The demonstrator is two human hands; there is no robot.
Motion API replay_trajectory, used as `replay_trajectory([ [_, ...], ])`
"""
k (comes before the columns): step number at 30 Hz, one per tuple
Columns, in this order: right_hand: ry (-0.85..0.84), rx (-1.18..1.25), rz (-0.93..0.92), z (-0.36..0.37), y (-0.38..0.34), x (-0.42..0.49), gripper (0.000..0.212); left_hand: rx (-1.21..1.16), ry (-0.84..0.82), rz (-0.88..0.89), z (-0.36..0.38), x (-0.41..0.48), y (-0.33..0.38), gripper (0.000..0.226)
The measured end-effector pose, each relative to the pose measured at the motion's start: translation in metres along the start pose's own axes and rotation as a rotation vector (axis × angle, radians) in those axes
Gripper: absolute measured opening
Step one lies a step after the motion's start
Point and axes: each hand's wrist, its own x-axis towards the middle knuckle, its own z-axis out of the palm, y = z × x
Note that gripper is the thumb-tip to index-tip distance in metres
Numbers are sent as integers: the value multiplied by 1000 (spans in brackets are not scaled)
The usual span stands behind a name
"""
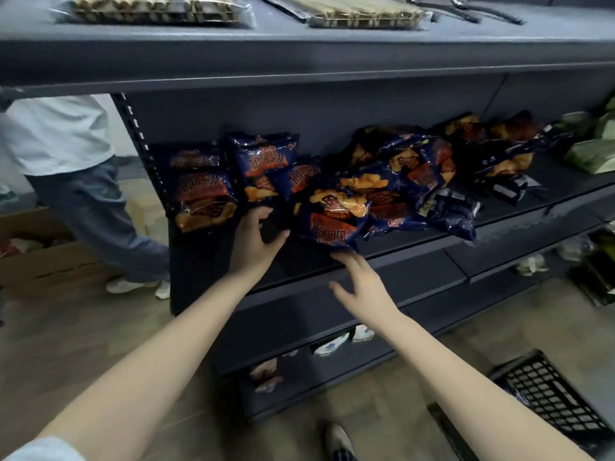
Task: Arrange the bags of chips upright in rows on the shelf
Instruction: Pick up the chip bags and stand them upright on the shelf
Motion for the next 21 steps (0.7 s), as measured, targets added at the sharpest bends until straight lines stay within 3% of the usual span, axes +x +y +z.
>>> replay_trajectory([
  [8, 8, -9, -101, -29, 21, 26, 53, 86, -273, -301, 22, 21, 14, 70],
  [21, -217, -119, -135, -45, 56, 53, 63, 256, -184, -477, 63, 36, 48, 88],
])
